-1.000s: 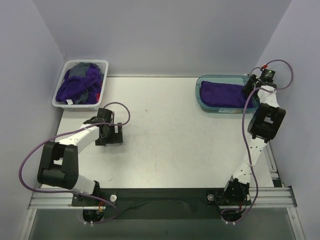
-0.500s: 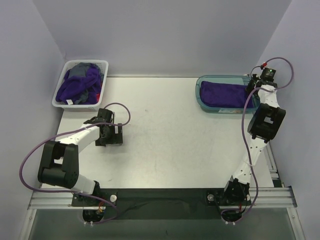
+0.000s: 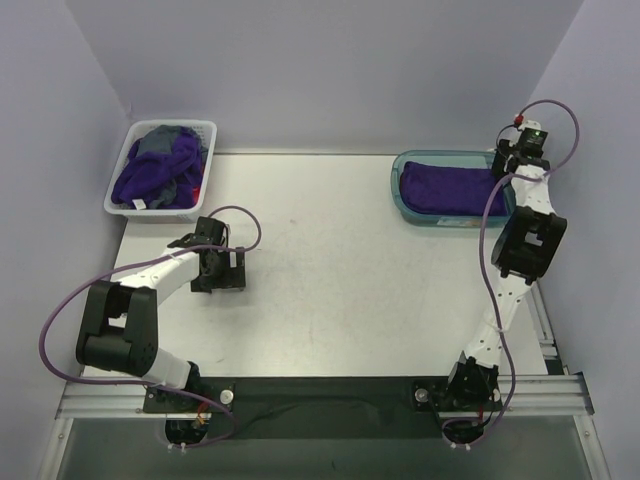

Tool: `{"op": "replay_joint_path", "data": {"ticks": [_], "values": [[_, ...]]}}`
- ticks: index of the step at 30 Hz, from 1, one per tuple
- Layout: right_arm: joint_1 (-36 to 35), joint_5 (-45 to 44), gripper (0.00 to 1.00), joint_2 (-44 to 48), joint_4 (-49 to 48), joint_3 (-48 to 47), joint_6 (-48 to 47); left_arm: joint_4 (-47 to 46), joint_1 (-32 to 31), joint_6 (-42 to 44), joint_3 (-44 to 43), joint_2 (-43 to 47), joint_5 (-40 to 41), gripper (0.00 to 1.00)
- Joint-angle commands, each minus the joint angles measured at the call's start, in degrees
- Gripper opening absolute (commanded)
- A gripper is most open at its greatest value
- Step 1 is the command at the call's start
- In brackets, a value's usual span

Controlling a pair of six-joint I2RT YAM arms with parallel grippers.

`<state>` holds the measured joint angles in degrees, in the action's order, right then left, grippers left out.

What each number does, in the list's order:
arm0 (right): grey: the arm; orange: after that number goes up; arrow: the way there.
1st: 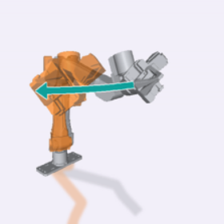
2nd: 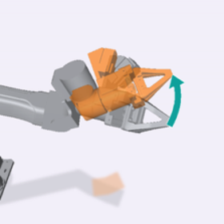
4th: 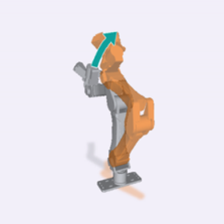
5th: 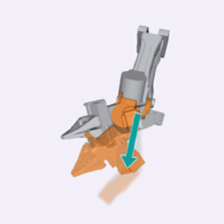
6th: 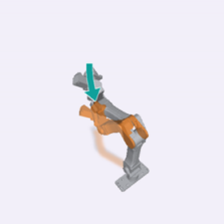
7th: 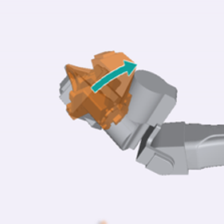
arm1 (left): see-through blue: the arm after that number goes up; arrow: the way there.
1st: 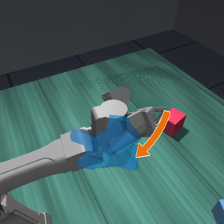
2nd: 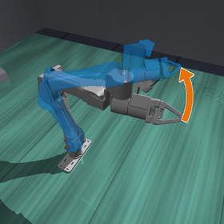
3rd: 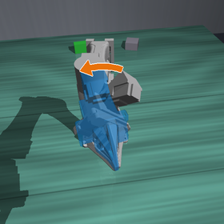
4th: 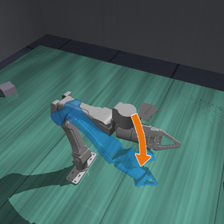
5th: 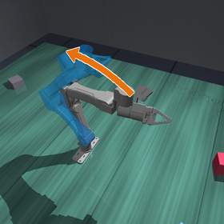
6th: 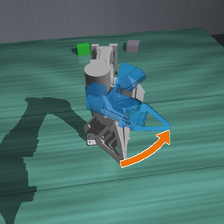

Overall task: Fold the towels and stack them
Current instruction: Neatly place the folded towel into the bin

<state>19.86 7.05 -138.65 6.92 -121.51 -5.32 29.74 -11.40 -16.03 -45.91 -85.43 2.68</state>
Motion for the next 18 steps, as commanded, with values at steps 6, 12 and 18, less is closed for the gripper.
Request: {"op": "replay_joint_path", "data": {"ticks": [6, 12, 18], "values": [[-2.6, -8.3, 0.47, 5.6, -3.1, 2.5, -3.4, -1.3, 0.2, 0.7, -2.3, 0.0, -0.9, 0.97], [-2.5, -0.1, 0.39, 14.5, -5.1, 12.3, 8.0, -1.3, 0.2, 0.7, -2.3, 1.2, -1.4, 0.97], [-1.8, 7.2, 0.29, 17.1, -5.2, 20.2, 21.5, -1.3, 0.1, 0.5, -1.9, 3.2, -1.7, 0.97]]}}
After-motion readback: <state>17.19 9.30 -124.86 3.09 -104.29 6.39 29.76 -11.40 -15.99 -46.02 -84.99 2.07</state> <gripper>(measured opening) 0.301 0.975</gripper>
